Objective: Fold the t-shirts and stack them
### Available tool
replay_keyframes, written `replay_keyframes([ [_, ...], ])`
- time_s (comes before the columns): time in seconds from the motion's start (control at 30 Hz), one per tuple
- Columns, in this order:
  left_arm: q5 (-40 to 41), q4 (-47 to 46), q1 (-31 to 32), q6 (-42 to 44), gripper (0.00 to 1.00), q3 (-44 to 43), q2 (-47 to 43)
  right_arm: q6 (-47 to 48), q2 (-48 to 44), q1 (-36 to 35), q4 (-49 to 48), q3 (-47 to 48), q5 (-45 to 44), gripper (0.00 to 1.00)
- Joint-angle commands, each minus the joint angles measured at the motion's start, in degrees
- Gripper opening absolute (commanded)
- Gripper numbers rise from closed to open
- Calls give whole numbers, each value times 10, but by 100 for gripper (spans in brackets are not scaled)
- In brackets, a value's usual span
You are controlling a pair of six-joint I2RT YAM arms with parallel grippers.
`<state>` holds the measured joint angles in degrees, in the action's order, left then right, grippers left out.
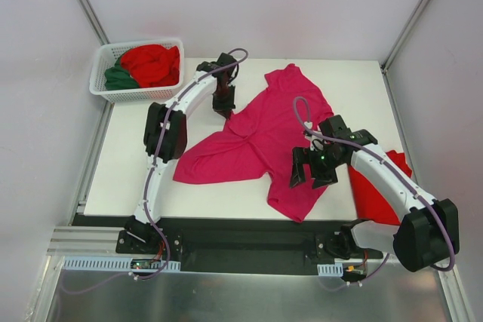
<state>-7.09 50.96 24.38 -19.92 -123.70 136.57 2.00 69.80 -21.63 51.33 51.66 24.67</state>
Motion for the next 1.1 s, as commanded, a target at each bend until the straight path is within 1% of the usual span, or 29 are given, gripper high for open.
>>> replay_keyframes([
  [0.0,68,48,2,11,0,-55,-80,8,-14,-3,8,-3,6,96],
  [0.03,97,55,2,18,0,-68,-83,7,-13,-3,8,-3,6,96],
  [0.07,109,61,2,22,0,-94,-83,9,-13,-3,9,-5,7,96],
  [0.17,158,77,1,40,0,-132,-87,12,-15,-2,9,-7,10,96],
  [0.27,205,77,-1,58,0,-140,-97,13,-19,-2,10,-12,10,96],
  [0.5,266,78,-17,83,0,-132,-107,20,-27,-2,18,-24,14,96],
  [0.67,270,76,-32,89,0,-154,-96,20,-38,-2,22,-36,18,96],
  [0.77,259,68,-48,92,0,-173,-87,18,-47,-2,24,-44,21,96],
  [0.83,235,58,-61,92,0,-189,-78,15,-52,-3,25,-48,24,96],
  [0.87,230,55,-63,90,5,-195,-77,13,-57,-3,25,-52,25,96],
  [0.9,219,47,-65,90,16,-199,-75,13,-58,-2,26,-53,25,96],
  [0.93,202,44,-67,89,61,-201,-75,13,-60,-3,26,-55,25,96],
  [0.97,203,43,-67,87,99,-201,-74,13,-63,-3,27,-55,26,96],
  [1.07,220,43,-66,76,100,-185,-77,8,-64,-2,28,-51,27,96],
])
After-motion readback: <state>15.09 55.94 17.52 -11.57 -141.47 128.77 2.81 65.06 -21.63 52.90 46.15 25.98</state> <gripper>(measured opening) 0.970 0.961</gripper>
